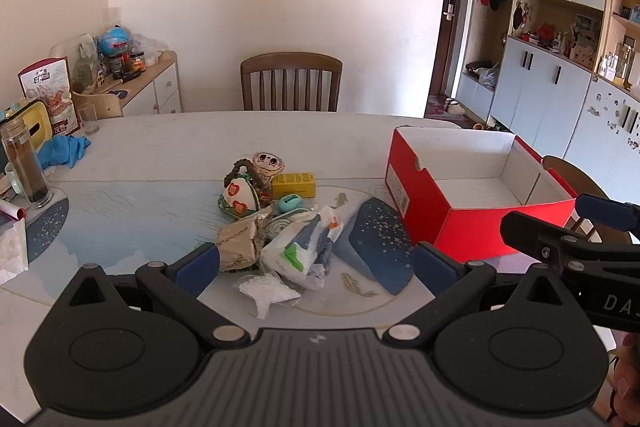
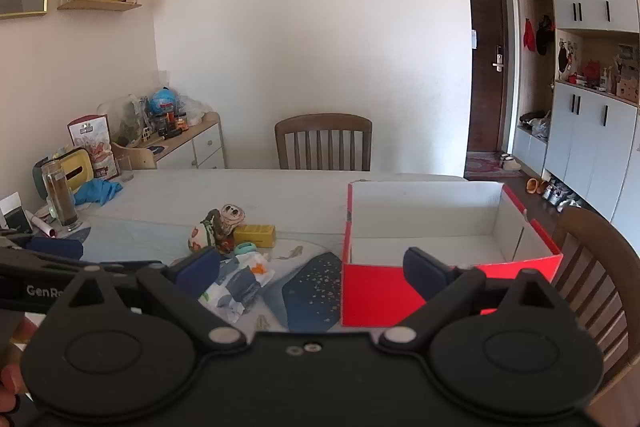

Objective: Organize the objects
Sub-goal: 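Move the left tool toward the gold ZHOUSHI snack packet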

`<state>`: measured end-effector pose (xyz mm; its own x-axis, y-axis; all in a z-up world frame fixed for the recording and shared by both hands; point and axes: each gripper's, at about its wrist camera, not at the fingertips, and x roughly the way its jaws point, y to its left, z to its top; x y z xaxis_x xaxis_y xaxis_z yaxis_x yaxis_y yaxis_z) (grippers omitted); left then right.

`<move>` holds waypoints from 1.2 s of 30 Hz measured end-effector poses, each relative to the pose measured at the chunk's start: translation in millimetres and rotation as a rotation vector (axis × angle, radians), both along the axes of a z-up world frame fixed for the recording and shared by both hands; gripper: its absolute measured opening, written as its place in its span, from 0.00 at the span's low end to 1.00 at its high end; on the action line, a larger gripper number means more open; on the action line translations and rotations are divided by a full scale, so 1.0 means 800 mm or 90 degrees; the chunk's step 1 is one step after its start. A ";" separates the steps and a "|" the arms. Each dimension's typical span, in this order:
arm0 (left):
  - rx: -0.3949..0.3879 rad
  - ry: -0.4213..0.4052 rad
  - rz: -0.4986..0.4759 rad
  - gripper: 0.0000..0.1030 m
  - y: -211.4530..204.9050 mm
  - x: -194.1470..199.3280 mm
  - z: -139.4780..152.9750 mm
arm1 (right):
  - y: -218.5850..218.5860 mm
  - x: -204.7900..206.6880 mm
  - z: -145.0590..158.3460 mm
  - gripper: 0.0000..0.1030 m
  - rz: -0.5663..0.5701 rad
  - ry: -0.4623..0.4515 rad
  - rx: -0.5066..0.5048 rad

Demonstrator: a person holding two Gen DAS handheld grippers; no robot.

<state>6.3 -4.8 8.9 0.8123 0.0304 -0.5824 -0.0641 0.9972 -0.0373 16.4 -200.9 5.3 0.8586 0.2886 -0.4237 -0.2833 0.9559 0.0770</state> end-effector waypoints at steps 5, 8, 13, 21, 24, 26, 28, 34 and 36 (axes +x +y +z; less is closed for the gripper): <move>-0.007 0.003 -0.003 1.00 0.022 0.011 -0.006 | 0.022 0.008 -0.001 0.95 0.002 0.000 -0.008; -0.012 0.000 -0.008 1.00 0.036 0.018 -0.008 | 0.035 0.012 -0.002 0.95 0.004 -0.002 -0.007; -0.018 0.000 -0.022 1.00 0.057 0.033 -0.011 | 0.053 0.025 -0.004 0.94 0.003 0.008 -0.002; -0.027 0.003 -0.044 1.00 0.084 0.054 -0.024 | 0.082 0.042 -0.007 0.85 0.016 0.022 -0.017; -0.003 -0.001 -0.042 1.00 0.093 0.063 -0.037 | 0.090 0.056 -0.012 0.84 0.011 0.036 -0.020; 0.009 0.000 -0.043 1.00 0.101 0.072 -0.046 | 0.093 0.068 -0.017 0.80 0.004 0.053 -0.022; 0.021 0.001 -0.040 0.98 0.109 0.084 -0.059 | 0.097 0.083 -0.023 0.76 -0.005 0.073 -0.021; 0.013 0.073 -0.052 0.84 0.134 0.143 -0.103 | 0.115 0.123 -0.050 0.70 -0.027 0.131 -0.027; 0.006 0.095 -0.056 0.83 0.141 0.158 -0.116 | 0.124 0.136 -0.059 0.67 -0.017 0.155 -0.023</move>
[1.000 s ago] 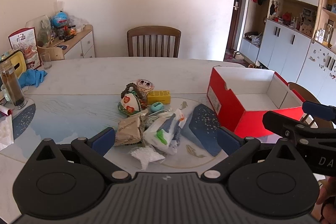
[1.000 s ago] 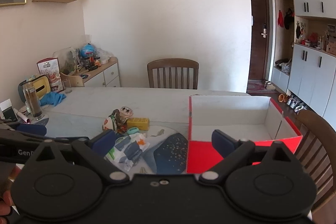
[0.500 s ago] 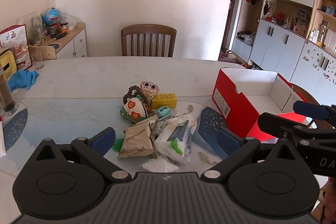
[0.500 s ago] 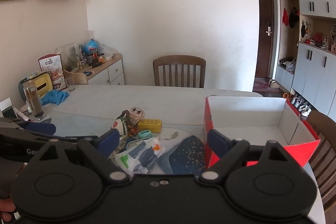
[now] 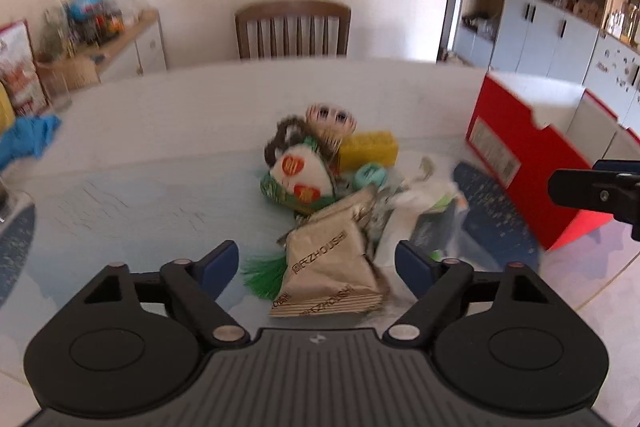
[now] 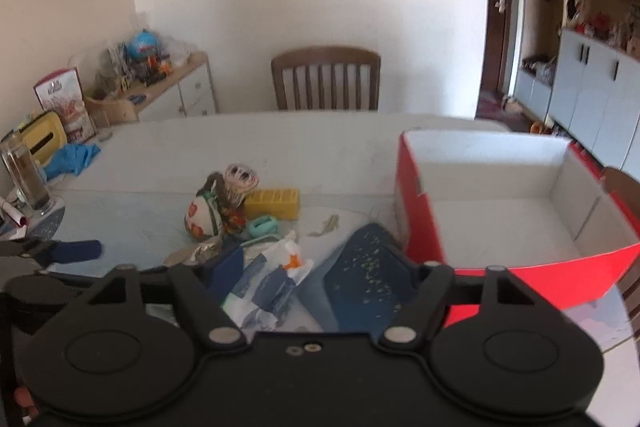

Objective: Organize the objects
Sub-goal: 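Move the left tool toward the gold ZHOUSHI snack packet, then grasp the gold packet with the left tool while the right tool grasps the plastic bag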

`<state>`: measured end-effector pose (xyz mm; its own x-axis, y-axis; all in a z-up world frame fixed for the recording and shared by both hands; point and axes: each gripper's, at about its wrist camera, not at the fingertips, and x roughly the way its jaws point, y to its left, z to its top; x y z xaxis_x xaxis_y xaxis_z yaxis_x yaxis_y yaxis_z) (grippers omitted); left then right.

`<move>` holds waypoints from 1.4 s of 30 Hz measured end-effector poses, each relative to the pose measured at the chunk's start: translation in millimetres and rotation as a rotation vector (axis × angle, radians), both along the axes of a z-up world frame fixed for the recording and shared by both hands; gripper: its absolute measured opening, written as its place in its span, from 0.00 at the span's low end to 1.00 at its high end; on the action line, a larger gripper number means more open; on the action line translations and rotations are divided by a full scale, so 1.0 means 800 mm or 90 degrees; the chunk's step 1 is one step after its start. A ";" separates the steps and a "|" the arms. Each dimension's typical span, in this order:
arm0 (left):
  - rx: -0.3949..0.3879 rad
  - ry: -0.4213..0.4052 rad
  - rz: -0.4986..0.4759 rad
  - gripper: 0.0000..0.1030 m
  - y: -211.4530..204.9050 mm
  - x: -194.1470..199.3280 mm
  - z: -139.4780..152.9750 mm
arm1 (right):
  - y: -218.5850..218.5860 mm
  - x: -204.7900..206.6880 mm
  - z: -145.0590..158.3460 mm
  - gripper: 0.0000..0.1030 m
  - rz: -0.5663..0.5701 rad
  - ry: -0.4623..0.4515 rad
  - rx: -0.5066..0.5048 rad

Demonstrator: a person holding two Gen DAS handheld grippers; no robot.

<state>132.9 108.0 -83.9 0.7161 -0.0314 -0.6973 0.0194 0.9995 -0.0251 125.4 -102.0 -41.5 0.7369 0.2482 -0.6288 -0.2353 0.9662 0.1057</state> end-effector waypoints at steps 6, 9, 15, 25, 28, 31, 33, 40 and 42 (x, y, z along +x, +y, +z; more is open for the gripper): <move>-0.038 0.050 -0.014 0.83 0.014 0.034 -0.028 | 0.027 0.035 -0.024 0.54 -0.003 0.069 0.014; -0.077 0.078 -0.014 0.83 0.022 0.042 -0.037 | 0.037 0.048 -0.037 0.50 -0.006 0.096 0.015; -0.118 0.106 -0.029 0.63 0.028 0.051 -0.043 | 0.046 0.070 -0.060 0.41 -0.017 0.157 0.036; -0.119 0.108 -0.044 0.48 0.028 0.053 -0.041 | 0.052 0.084 -0.069 0.15 -0.028 0.205 0.067; -0.114 0.106 -0.043 0.46 0.029 0.052 -0.039 | 0.051 0.083 -0.066 0.07 -0.028 0.203 0.070; -0.098 0.102 -0.040 0.45 0.027 0.048 -0.036 | 0.047 0.078 -0.059 0.05 -0.023 0.194 0.073; -0.089 0.099 -0.037 0.45 0.026 0.044 -0.032 | 0.043 0.074 -0.053 0.04 -0.017 0.190 0.075; -0.068 0.089 -0.035 0.45 0.011 0.031 -0.003 | 0.022 0.060 -0.026 0.01 0.008 0.173 0.092; -0.062 0.090 -0.033 0.45 0.002 0.028 0.006 | 0.014 0.057 -0.018 0.01 0.019 0.170 0.091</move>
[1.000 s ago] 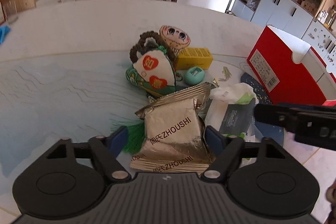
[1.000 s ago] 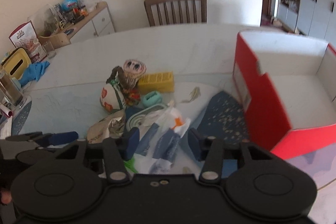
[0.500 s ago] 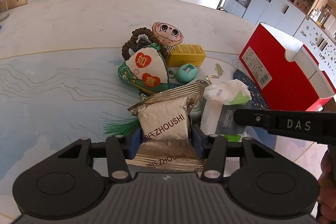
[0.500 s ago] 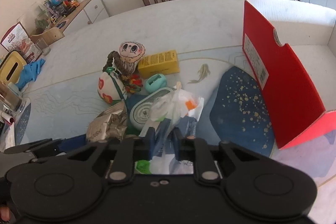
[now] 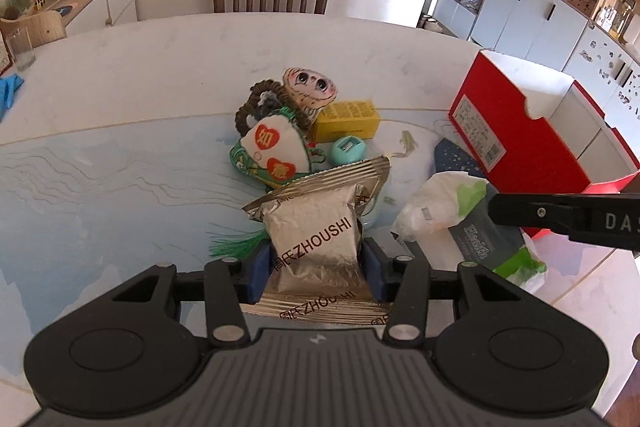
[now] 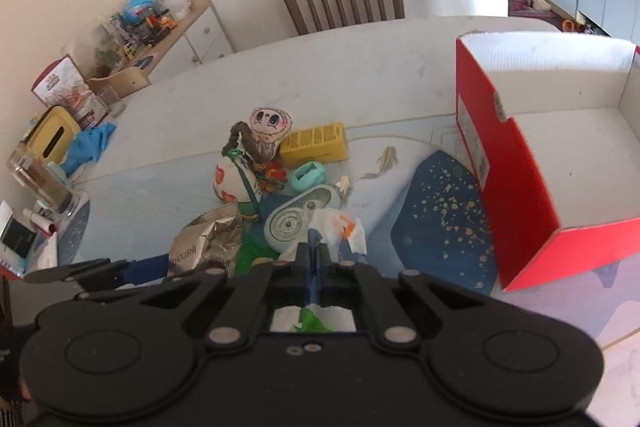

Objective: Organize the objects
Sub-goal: 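Grasp the gold packet with the left tool while the right tool grasps the plastic bag, then carry the gold packet and plastic bag with both tools into the red box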

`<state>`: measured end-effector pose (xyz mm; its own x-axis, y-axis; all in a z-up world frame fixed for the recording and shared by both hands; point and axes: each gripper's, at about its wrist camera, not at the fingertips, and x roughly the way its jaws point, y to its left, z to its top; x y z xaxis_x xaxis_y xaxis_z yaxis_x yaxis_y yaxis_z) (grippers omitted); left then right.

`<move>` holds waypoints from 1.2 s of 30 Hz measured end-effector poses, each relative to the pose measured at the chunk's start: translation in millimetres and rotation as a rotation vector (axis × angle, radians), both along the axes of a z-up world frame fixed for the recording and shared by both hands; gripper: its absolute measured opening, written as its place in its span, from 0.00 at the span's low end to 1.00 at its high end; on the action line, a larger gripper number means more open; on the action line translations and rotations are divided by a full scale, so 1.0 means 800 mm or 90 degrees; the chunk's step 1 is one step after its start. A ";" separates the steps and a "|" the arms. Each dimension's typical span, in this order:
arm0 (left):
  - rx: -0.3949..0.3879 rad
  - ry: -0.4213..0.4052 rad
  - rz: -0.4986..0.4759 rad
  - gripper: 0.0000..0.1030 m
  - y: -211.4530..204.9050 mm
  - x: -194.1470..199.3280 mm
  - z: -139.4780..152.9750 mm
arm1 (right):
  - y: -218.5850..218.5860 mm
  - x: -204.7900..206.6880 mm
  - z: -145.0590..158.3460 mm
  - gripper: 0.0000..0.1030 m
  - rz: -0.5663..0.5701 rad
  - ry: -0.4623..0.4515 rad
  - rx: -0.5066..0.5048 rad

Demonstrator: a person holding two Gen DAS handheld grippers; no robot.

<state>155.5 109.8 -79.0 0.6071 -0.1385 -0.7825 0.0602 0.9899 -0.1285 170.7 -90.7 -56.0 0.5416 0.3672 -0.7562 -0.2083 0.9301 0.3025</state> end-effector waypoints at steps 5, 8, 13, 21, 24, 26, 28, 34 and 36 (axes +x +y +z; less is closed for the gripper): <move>0.018 -0.004 -0.005 0.45 -0.035 -0.006 0.033 | -0.032 -0.005 0.028 0.01 0.020 -0.018 0.026; 0.028 -0.011 -0.015 0.45 -0.061 -0.005 0.053 | -0.057 -0.005 0.047 0.01 0.023 -0.036 0.043; 0.026 -0.028 -0.031 0.45 -0.106 0.000 0.084 | -0.105 0.002 0.071 0.01 0.018 -0.069 0.058; 0.020 -0.043 -0.058 0.45 -0.178 0.023 0.112 | -0.187 0.017 0.088 0.01 -0.024 -0.111 0.052; 0.019 -0.044 -0.072 0.45 -0.208 0.037 0.118 | -0.214 0.021 0.088 0.01 -0.038 -0.121 0.047; 0.025 -0.044 -0.084 0.45 -0.225 0.044 0.119 | -0.230 0.025 0.087 0.01 -0.044 -0.124 0.044; 0.024 -0.040 -0.093 0.45 -0.244 0.053 0.120 | -0.243 0.029 0.085 0.01 -0.050 -0.127 0.039; 0.028 -0.017 -0.111 0.45 -0.294 0.081 0.114 | -0.282 0.042 0.072 0.01 -0.068 -0.128 0.027; 0.034 -0.014 -0.120 0.45 -0.311 0.090 0.110 | -0.293 0.046 0.065 0.01 -0.077 -0.125 0.021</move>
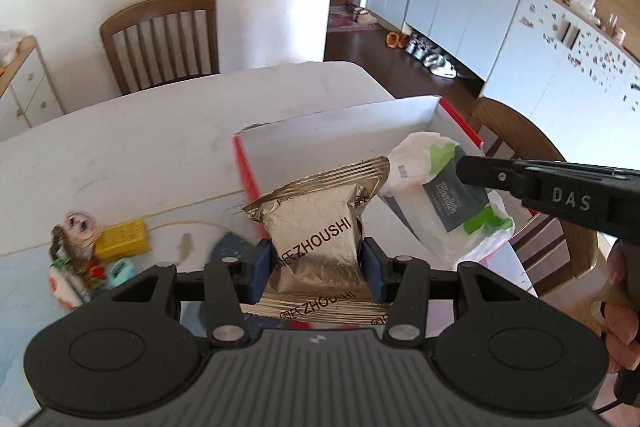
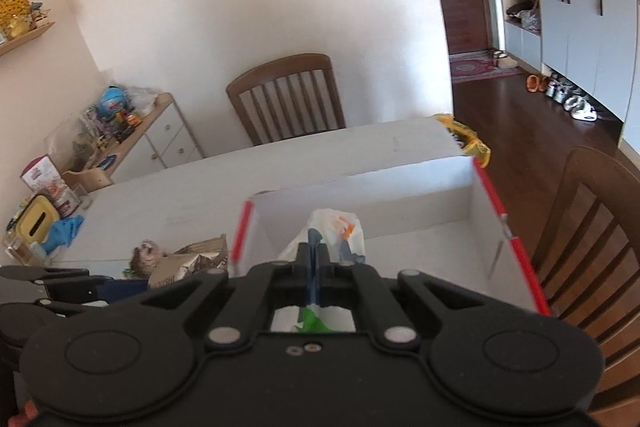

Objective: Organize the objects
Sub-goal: 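Carry the gold packet and plastic bag with both tools into the red box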

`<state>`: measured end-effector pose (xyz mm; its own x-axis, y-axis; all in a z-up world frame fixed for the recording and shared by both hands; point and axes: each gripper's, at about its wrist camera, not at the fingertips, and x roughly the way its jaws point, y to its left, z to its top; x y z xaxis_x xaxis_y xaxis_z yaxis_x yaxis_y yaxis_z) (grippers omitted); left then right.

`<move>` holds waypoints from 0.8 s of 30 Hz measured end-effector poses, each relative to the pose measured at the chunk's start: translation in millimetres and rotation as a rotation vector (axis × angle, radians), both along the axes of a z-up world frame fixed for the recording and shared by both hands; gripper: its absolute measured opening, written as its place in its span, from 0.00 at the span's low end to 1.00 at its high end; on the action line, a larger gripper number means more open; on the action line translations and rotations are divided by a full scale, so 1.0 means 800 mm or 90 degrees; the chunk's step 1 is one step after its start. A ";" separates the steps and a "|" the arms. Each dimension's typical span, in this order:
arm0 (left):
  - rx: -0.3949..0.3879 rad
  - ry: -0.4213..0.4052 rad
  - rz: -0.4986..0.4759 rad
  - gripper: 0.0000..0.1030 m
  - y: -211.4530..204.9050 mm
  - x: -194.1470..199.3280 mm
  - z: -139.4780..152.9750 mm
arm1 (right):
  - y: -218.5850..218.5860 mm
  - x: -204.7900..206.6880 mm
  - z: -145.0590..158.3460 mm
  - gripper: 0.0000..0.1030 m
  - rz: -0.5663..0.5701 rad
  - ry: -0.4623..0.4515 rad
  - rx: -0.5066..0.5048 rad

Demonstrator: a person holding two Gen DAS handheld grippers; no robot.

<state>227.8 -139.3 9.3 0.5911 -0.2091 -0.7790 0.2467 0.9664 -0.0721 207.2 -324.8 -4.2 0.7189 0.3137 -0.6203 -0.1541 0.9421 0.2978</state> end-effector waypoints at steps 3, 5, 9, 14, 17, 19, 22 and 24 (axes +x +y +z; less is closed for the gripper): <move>0.012 0.006 -0.006 0.45 -0.021 0.017 -0.010 | -0.014 0.004 -0.012 0.01 -0.009 0.006 0.003; 0.023 0.010 -0.010 0.45 -0.034 0.028 -0.018 | -0.023 0.008 -0.020 0.01 -0.016 0.012 -0.004; 0.026 0.029 -0.018 0.45 -0.052 0.046 -0.036 | -0.030 0.016 -0.040 0.01 -0.026 0.031 -0.029; 0.043 0.049 -0.022 0.45 -0.069 0.066 -0.062 | -0.034 0.034 -0.064 0.01 -0.027 0.064 -0.052; 0.058 0.069 -0.025 0.45 -0.081 0.083 -0.078 | -0.030 0.044 -0.077 0.01 -0.023 0.075 -0.068; 0.065 0.092 -0.021 0.45 -0.084 0.090 -0.088 | -0.029 0.050 -0.087 0.01 -0.018 0.087 -0.084; 0.073 0.119 -0.020 0.45 -0.090 0.099 -0.101 | -0.029 0.055 -0.098 0.01 -0.004 0.105 -0.091; 0.076 0.135 -0.020 0.45 -0.093 0.105 -0.109 | -0.030 0.058 -0.102 0.01 0.006 0.113 -0.097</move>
